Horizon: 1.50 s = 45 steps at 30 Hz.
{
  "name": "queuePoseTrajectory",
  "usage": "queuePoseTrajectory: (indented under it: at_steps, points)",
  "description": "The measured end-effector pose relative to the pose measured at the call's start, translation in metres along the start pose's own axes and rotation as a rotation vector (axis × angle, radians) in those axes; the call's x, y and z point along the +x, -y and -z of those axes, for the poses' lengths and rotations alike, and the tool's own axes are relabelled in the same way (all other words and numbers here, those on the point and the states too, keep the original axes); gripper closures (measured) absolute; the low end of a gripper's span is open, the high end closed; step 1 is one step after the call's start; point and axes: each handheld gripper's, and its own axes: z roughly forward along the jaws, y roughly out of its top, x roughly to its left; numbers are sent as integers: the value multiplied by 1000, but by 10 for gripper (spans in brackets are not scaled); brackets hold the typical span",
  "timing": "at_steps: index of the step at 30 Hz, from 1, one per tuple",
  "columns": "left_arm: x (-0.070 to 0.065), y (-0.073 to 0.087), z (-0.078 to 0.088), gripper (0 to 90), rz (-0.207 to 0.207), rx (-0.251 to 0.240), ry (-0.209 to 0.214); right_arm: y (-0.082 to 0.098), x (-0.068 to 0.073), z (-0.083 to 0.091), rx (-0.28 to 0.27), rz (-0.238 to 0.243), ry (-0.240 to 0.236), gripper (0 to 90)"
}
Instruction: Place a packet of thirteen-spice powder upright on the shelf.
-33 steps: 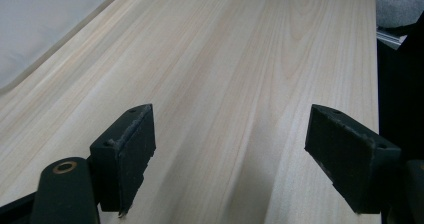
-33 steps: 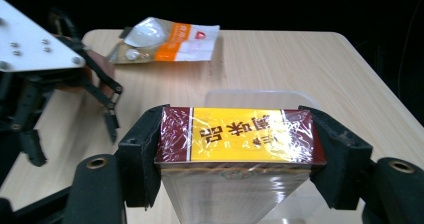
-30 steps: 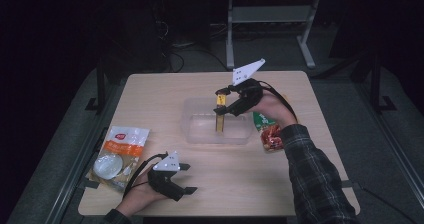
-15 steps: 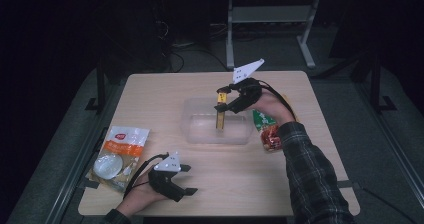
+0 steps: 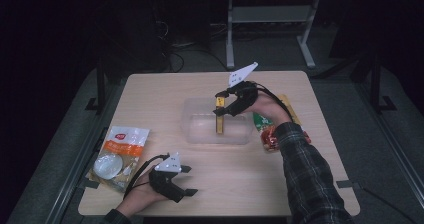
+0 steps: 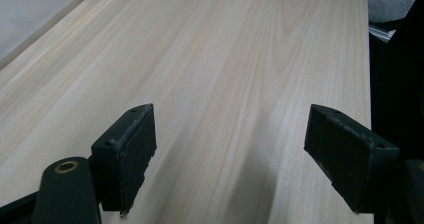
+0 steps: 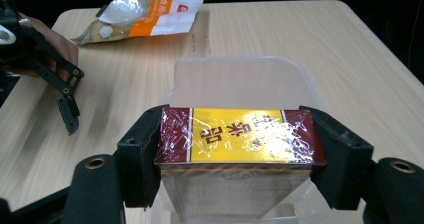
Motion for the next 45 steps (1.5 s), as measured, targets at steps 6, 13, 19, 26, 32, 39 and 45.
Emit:
queuePoseTrajectory:
  at_steps: [6, 13, 19, 26, 32, 39, 45]
  points:
    - [0, 0, 0, 202, -12, 12, 0, 6, -4, -9, 29, -11, -3, 310]
    - [-1, 0, -1, 203, -12, 16, 7, 9, -5, -15, 52, -14, -1, 299]
    - [-1, 0, -1, 203, -14, 15, 7, 12, -6, -19, 65, -34, 7, 276]
    - [-1, 0, -1, 203, -18, 17, 6, 12, -5, -6, 9, -94, 57, 240]
    - [0, 0, 0, 203, -17, 21, -1, 11, 2, 14, -46, -128, 108, 191]
    - [1, 0, 0, 203, 0, 9, -5, 13, 29, 33, -44, -142, 159, 187]
    - [1, 0, 0, 203, -2, 11, -8, 19, 56, 38, -6, -190, 238, 199]
